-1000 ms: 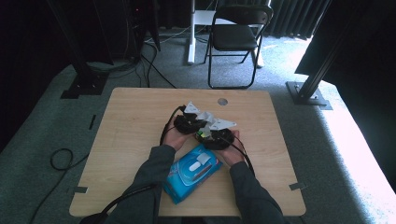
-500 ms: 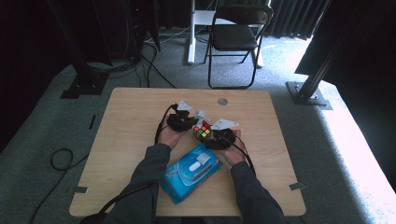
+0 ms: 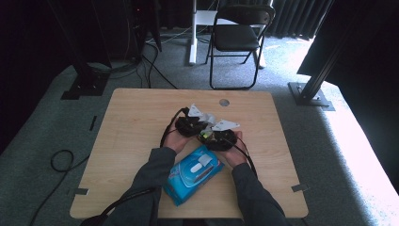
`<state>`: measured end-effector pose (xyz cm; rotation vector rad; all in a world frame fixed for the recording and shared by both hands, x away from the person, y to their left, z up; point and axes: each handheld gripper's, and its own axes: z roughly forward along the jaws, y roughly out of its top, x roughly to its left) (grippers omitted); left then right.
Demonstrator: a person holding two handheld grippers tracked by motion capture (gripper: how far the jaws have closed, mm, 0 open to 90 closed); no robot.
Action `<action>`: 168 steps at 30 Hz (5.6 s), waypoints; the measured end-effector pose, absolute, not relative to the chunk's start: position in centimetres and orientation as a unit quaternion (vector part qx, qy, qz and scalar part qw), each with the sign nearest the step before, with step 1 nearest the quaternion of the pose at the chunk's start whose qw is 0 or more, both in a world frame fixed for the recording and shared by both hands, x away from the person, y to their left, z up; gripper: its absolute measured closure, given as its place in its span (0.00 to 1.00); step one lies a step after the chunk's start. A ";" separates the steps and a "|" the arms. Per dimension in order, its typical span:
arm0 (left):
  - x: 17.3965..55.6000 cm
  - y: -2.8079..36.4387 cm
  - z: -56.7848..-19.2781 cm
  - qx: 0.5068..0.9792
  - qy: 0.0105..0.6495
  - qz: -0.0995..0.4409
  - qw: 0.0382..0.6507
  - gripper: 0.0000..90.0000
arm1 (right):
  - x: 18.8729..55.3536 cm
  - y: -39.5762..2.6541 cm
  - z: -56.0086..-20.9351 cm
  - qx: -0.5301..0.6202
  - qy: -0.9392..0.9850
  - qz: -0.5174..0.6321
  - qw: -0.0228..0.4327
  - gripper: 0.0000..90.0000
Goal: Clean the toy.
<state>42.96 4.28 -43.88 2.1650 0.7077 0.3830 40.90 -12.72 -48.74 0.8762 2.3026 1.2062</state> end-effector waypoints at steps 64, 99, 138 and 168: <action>44.0 7.1 -43.1 0.826 0.314 0.136 0.448 0.94 | 40.1 -13.6 -48.4 0.298 0.814 0.462 0.187 0.38; 44.8 7.2 -48.2 0.854 0.344 0.111 0.374 0.94 | 40.0 -13.9 -48.1 0.295 0.808 0.468 0.201 0.38; 44.9 7.5 -46.6 0.828 0.350 0.090 0.429 0.94 | 40.0 -13.9 -48.6 0.297 0.810 0.465 0.199 0.38; 45.0 7.9 -49.9 0.855 0.352 0.065 0.374 0.94 | 40.3 -14.6 -47.1 0.314 0.787 0.485 0.217 0.38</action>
